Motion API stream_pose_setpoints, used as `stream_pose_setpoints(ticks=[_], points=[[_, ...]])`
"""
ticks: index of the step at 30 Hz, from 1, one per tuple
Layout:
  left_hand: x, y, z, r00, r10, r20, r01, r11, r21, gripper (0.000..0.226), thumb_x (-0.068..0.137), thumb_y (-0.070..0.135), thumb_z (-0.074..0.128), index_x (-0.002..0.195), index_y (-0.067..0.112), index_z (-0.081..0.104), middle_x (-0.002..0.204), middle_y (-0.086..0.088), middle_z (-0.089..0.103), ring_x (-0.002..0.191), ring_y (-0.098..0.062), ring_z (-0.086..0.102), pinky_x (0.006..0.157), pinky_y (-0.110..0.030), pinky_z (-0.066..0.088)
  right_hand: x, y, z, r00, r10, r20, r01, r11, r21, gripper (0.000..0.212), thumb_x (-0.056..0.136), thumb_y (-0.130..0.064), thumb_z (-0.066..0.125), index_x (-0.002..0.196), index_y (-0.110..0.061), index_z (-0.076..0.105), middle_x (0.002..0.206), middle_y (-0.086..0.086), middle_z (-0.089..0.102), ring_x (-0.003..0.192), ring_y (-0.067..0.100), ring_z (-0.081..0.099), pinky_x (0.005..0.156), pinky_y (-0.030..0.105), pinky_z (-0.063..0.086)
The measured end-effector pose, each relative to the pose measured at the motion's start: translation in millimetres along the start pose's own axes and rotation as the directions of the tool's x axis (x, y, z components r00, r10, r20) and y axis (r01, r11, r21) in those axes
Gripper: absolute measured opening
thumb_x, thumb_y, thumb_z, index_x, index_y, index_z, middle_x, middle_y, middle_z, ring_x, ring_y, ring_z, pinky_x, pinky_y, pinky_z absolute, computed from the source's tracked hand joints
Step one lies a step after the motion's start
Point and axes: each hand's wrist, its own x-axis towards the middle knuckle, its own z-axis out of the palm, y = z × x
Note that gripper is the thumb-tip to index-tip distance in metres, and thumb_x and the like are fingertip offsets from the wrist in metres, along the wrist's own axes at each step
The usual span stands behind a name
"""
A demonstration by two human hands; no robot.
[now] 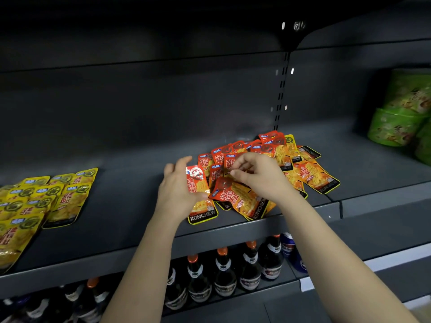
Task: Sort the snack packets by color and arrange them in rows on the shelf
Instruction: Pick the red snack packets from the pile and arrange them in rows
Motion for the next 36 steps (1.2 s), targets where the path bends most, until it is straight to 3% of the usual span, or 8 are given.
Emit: stream_pose_setpoints(ticks=[5,11,14,21,24,29,33,36], points=[[3,-6,-14,0.987,0.069,-0.146,-0.093,0.982,-0.167,0.083,0.077,0.013,0.079,0.141,0.037,0.033,0.133,0.003,0.045,0.113,-0.021,0.057,0.095,-0.041,0.048,0,-12,8,0.999,-0.002,0.049,-0.006,0.986,0.164,0.015,0.081,-0.023,0.077,0.092,-0.015,0.069,0.08,-0.007,0.069,0.072,-0.006,0.06,0.069,0.016,0.049],[-1,6,-19,0.991,0.069,-0.115,-0.121,0.834,-0.538,0.081,0.078,0.007,0.077,0.138,0.042,0.035,0.106,0.014,0.059,0.083,-0.009,0.071,0.069,-0.021,0.057,2,-27,19,0.983,-0.075,0.169,-0.003,0.908,0.419,0.031,0.081,-0.023,0.076,0.108,-0.015,0.064,0.088,0.014,0.072,0.082,0.025,0.07,0.083,0.042,0.054],[-1,12,-15,0.991,0.098,-0.088,-0.131,0.794,-0.593,0.076,0.081,0.006,0.074,0.138,0.04,0.037,0.111,0.011,0.06,0.086,-0.011,0.071,0.075,-0.032,0.059,1,-31,18,0.978,-0.121,0.168,0.01,0.838,0.546,0.029,0.08,-0.022,0.075,0.107,-0.015,0.065,0.094,0.025,0.07,0.087,0.036,0.07,0.084,0.048,0.055],[6,18,-14,0.991,0.132,-0.034,-0.123,0.764,-0.634,0.072,0.083,0.017,0.074,0.141,0.036,0.034,0.117,0.007,0.061,0.088,-0.018,0.072,0.075,-0.035,0.058,3,-23,5,0.987,-0.07,0.147,-0.036,0.788,0.614,0.015,0.084,-0.005,0.069,0.098,-0.007,0.065,0.088,0.008,0.074,0.078,0.018,0.071,0.069,0.028,0.055],[15,11,-15,0.996,0.082,-0.028,-0.083,0.816,-0.571,0.06,0.087,0.027,0.07,0.139,0.032,0.039,0.116,0.008,0.06,0.083,-0.013,0.072,0.071,-0.029,0.057,5,-15,-5,0.996,0.01,0.086,-0.061,0.781,0.622,0.016,0.085,-0.004,0.069,0.1,-0.005,0.064,0.088,0.009,0.075,0.081,0.021,0.072,0.074,0.032,0.058],[43,-12,-10,1.0,0.012,0.027,-0.007,0.984,-0.176,0.05,0.085,0.032,0.07,0.132,0.025,0.052,0.121,0.007,0.059,0.089,-0.01,0.064,0.083,-0.03,0.05,8,0,-17,0.995,0.094,0.029,-0.091,0.78,0.619,0.01,0.086,-0.007,0.07,0.094,-0.01,0.065,0.086,0.005,0.075,0.083,0.022,0.071,0.079,0.037,0.058],[65,-12,6,0.99,-0.049,0.13,0.058,0.996,-0.067,0.046,0.084,0.035,0.072,0.124,0.017,0.06,0.115,0.002,0.063,0.101,-0.016,0.062,0.088,-0.029,0.048,8,7,-20,0.994,0.106,0.031,-0.103,0.789,0.605,0.009,0.086,-0.006,0.069,0.091,-0.011,0.064,0.078,-0.002,0.074,0.076,0.015,0.071,0.068,0.025,0.054],[81,-6,20,0.978,-0.085,0.189,0.097,0.994,-0.053,0.033,0.079,0.042,0.075,0.098,0.015,0.07,0.101,-0.001,0.07,0.093,-0.017,0.064,0.086,-0.033,0.052,7,8,-24,0.994,0.105,0.034,-0.104,0.783,0.613,0.009,0.087,-0.003,0.067,0.091,-0.01,0.063,0.069,-0.007,0.072,0.069,0.008,0.069,0.063,0.019,0.052]])
